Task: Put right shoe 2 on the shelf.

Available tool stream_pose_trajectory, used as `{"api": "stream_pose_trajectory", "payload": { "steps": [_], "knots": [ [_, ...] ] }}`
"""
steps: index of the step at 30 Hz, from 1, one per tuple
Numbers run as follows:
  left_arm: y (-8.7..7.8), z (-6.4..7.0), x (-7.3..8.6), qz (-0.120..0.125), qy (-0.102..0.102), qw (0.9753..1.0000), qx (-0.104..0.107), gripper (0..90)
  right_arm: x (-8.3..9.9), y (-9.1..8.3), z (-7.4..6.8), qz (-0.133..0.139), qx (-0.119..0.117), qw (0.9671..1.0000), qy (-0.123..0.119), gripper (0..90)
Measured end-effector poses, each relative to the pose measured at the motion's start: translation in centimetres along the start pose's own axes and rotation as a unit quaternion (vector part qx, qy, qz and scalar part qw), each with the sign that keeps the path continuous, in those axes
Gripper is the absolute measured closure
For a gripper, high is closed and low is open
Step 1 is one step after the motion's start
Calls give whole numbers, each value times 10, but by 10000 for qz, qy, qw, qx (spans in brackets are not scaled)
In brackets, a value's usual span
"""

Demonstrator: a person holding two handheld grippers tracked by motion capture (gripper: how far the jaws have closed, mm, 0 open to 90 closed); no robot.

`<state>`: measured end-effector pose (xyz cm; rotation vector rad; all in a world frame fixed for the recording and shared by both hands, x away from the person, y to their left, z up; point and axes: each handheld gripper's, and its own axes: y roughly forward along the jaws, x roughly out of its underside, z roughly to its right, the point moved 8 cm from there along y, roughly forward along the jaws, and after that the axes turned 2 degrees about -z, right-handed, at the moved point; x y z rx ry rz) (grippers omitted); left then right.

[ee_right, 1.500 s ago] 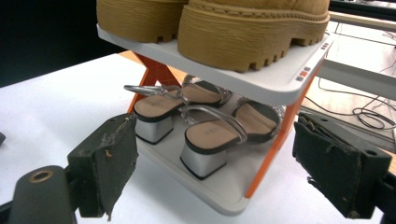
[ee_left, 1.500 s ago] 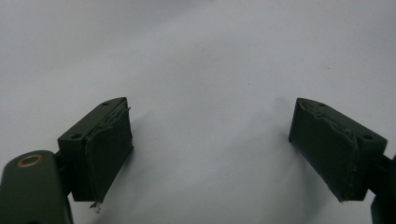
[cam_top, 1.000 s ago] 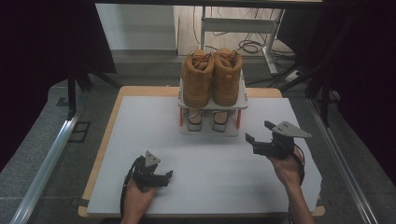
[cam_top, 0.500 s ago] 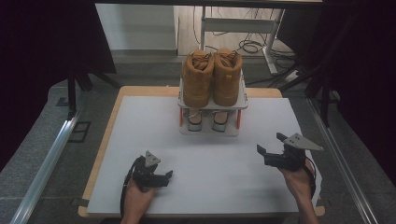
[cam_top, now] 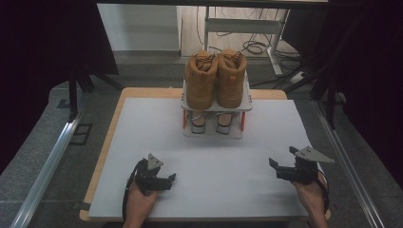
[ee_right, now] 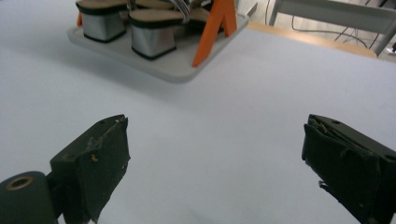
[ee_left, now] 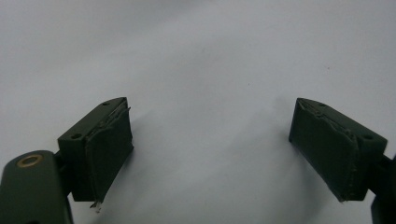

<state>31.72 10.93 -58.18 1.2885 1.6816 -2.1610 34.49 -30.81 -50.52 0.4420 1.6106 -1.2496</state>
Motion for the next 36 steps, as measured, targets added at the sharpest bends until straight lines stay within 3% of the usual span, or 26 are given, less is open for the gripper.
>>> {"api": "stream_pose_trajectory", "payload": {
  "steps": [16,25,30,36],
  "knots": [
    [0,0,0,2,4,10000,-3,133,38,7,2,-537,-12,9985,49,65],
    [0,0,0,5,4,10000,-3,134,64,21,-2,-1198,-114,9927,-18,37],
    [0,0,0,6,5,10000,-5,134,67,25,-3,-1414,-122,9899,-65,47],
    [0,0,0,3,-1,10000,-1,133,68,26,-2,-1447,-171,9893,28,42]
  ]
}}
